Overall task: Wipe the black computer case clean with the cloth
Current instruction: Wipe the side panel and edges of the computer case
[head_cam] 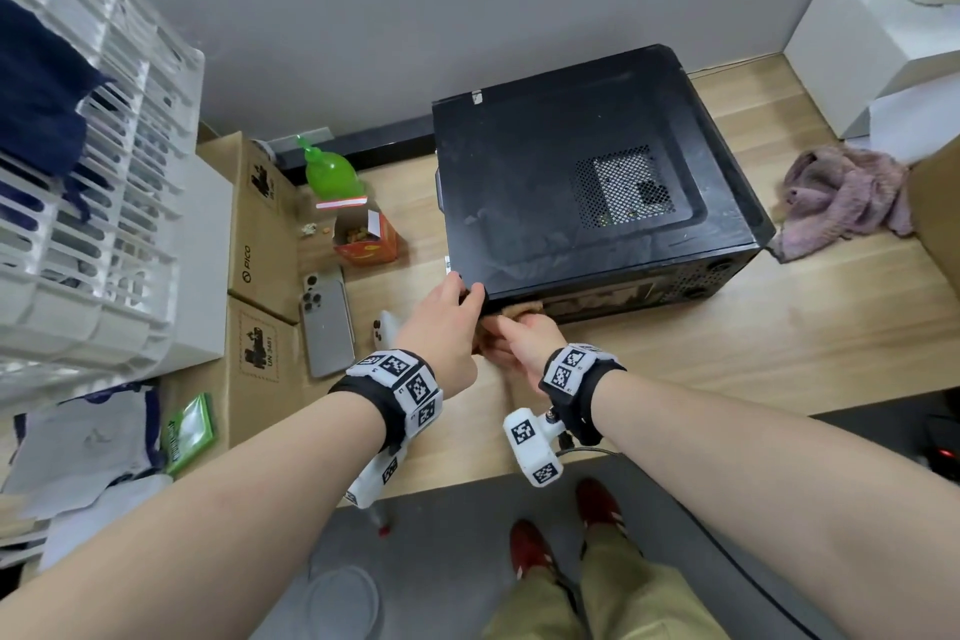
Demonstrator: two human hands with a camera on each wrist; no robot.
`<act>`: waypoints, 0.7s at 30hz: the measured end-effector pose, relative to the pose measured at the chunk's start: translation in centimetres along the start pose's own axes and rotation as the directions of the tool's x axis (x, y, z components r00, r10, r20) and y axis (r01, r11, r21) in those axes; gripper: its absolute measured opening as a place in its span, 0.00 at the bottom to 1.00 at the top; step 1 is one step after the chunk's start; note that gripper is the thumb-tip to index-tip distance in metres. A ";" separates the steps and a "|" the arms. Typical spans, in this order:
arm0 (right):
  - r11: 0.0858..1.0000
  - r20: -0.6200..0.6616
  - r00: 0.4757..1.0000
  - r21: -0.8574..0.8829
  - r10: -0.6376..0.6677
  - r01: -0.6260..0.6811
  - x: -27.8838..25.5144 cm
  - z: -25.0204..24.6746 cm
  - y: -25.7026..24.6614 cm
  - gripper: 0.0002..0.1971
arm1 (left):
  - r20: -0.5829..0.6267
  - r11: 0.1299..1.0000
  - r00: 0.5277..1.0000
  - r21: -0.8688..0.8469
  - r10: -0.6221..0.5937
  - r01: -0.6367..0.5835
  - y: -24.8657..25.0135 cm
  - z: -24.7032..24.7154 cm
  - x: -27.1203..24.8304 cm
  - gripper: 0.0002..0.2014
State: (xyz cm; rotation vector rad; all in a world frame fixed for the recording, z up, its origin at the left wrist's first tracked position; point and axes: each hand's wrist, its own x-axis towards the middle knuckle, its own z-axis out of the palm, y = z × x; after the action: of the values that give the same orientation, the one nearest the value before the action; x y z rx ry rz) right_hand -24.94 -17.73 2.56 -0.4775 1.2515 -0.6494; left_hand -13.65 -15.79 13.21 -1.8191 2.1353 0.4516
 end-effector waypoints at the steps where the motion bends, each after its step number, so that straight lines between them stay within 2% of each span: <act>1: 0.999 -0.001 1.000 -0.044 -0.025 0.025 0.2 -0.4 -0.3 0.07 | 0.001 1.000 1.000 0.001 -0.005 0.005 0.1 0.0 0.0 0.33; 7: 0.925 -0.034 0.992 -0.368 -0.118 0.097 0.3 -5.5 -3.6 0.14 | 0.011 1.000 1.000 0.010 0.019 -0.019 0.2 -0.9 0.3 0.28; 11: 0.815 -0.113 0.972 -0.571 -0.204 0.105 2.8 -12.7 -3.6 0.24 | -0.003 0.999 1.000 0.036 0.028 -0.027 0.2 -1.4 0.3 0.25; 14: 0.680 -0.196 0.943 -0.732 -0.268 0.041 0.7 -15.2 -5.6 0.24 | -0.010 0.999 0.999 0.035 0.042 -0.041 0.0 -0.9 0.3 0.25; 16: 0.546 -0.180 0.940 -0.838 -0.291 0.009 -0.8 -15.4 -6.5 0.21 | -0.015 0.998 0.998 0.007 0.063 -0.063 -0.5 -0.4 0.7 0.25; 19: 0.304 -0.075 0.964 -0.953 -0.253 0.006 -2.0 -13.2 -6.7 0.23 | -0.010 0.998 0.998 -0.015 0.065 -0.065 -0.9 0.1 1.2 0.26; 21: 0.204 0.048 0.979 -0.975 -0.198 0.089 -1.7 -10.2 -6.0 0.19 | -0.007 0.998 0.998 -0.018 0.060 -0.060 -1.0 0.4 1.4 0.27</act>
State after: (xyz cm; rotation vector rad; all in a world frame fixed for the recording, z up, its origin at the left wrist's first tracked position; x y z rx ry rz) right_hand -36.23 -20.76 5.09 -1.7023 1.6263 0.1243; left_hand -12.86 -16.98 12.18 -1.7726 2.2015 0.4815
